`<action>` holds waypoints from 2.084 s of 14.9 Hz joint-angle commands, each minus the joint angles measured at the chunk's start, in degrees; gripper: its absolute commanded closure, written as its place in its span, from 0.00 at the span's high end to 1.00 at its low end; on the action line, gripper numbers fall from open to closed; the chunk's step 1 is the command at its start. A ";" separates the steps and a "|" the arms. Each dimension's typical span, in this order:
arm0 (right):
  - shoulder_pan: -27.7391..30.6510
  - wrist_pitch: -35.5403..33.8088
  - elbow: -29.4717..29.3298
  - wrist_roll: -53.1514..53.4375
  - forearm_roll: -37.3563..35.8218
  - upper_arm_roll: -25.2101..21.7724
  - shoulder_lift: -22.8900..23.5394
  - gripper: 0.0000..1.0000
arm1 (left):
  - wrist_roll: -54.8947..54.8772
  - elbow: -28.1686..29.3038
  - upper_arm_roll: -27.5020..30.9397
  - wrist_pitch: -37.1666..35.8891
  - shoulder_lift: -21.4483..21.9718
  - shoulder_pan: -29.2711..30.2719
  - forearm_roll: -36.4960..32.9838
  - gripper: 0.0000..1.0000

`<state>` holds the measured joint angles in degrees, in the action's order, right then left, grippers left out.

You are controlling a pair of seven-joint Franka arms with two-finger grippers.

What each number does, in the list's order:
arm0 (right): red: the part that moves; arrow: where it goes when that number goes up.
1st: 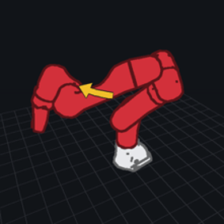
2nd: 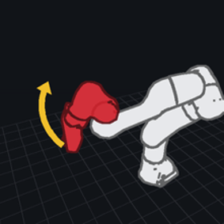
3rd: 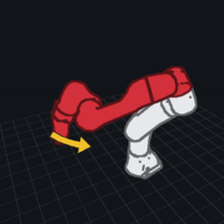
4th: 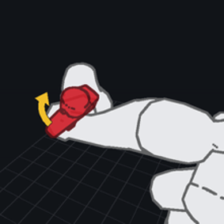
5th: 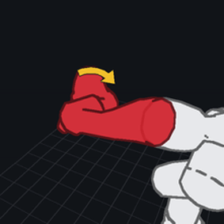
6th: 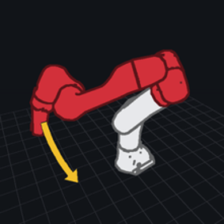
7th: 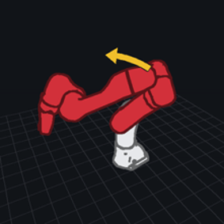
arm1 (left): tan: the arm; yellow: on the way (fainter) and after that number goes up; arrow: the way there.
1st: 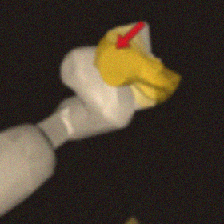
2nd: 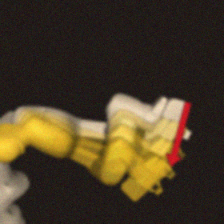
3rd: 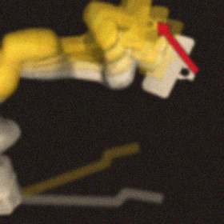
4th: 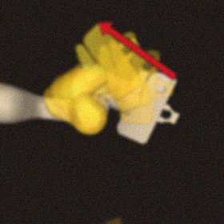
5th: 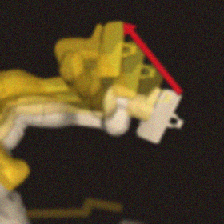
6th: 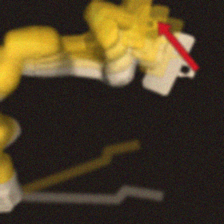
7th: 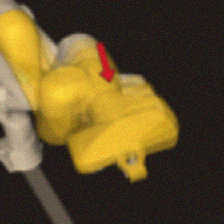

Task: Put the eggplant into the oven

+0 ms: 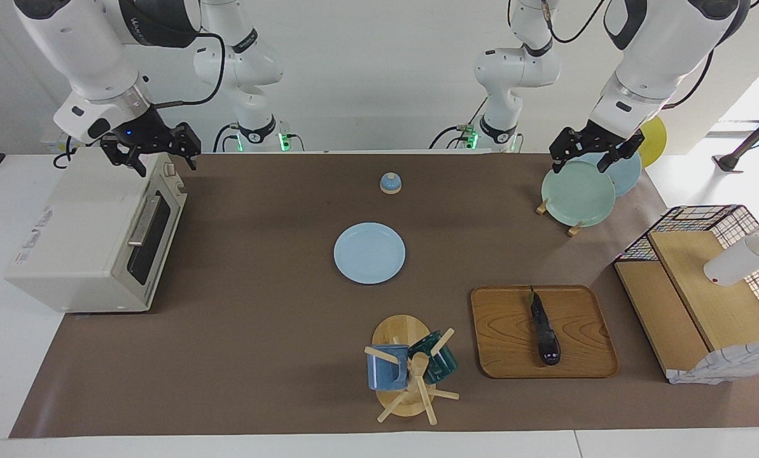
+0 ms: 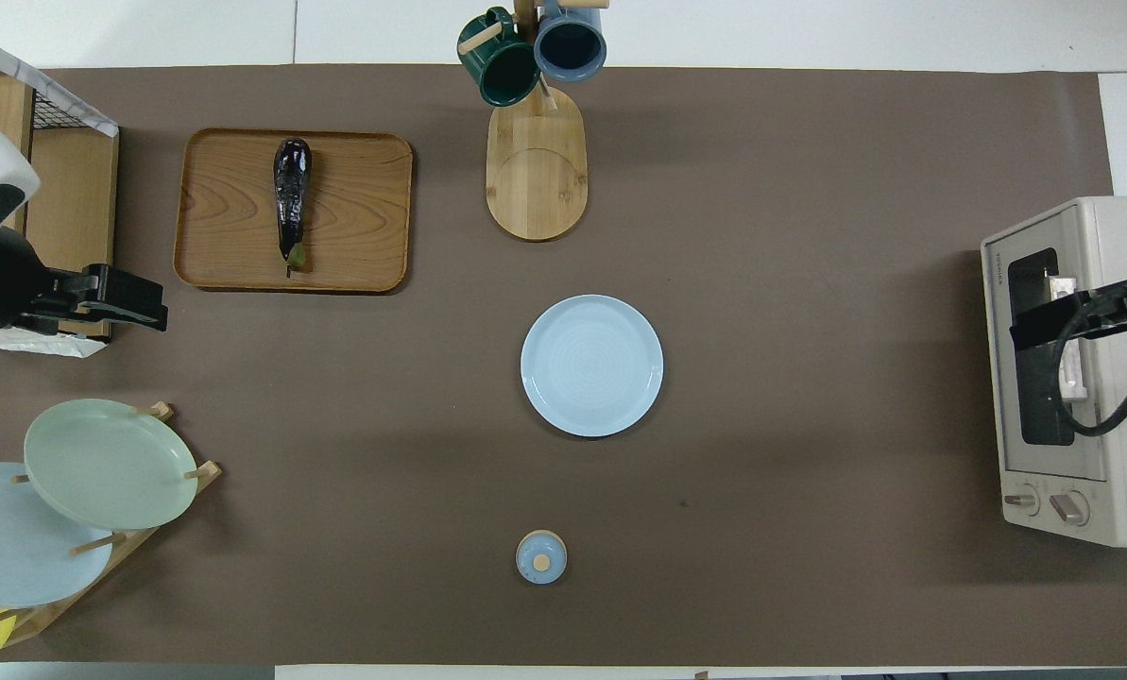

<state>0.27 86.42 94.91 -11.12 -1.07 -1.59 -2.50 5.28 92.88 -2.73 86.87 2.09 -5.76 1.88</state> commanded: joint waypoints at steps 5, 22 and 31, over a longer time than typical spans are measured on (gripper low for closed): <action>0.52 -0.90 0.19 0.58 1.34 0.00 -0.57 1.00 | 0.17 0.99 0.45 1.20 0.55 -0.66 0.23 1.00; 0.70 -0.47 0.36 -0.73 1.34 0.00 -0.66 0.98 | 0.44 -4.72 0.62 15.59 -16.49 0.04 1.28 1.00; 6.30 7.95 7.55 -12.49 1.43 -0.17 -3.03 0.00 | -1.67 -3.76 0.62 38.52 -31.96 -0.92 -2.76 1.00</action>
<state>2.85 89.71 97.66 -17.93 -1.07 -2.05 -2.91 4.19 90.26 -2.35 120.55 -26.30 -5.77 0.57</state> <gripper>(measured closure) 0.784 0.000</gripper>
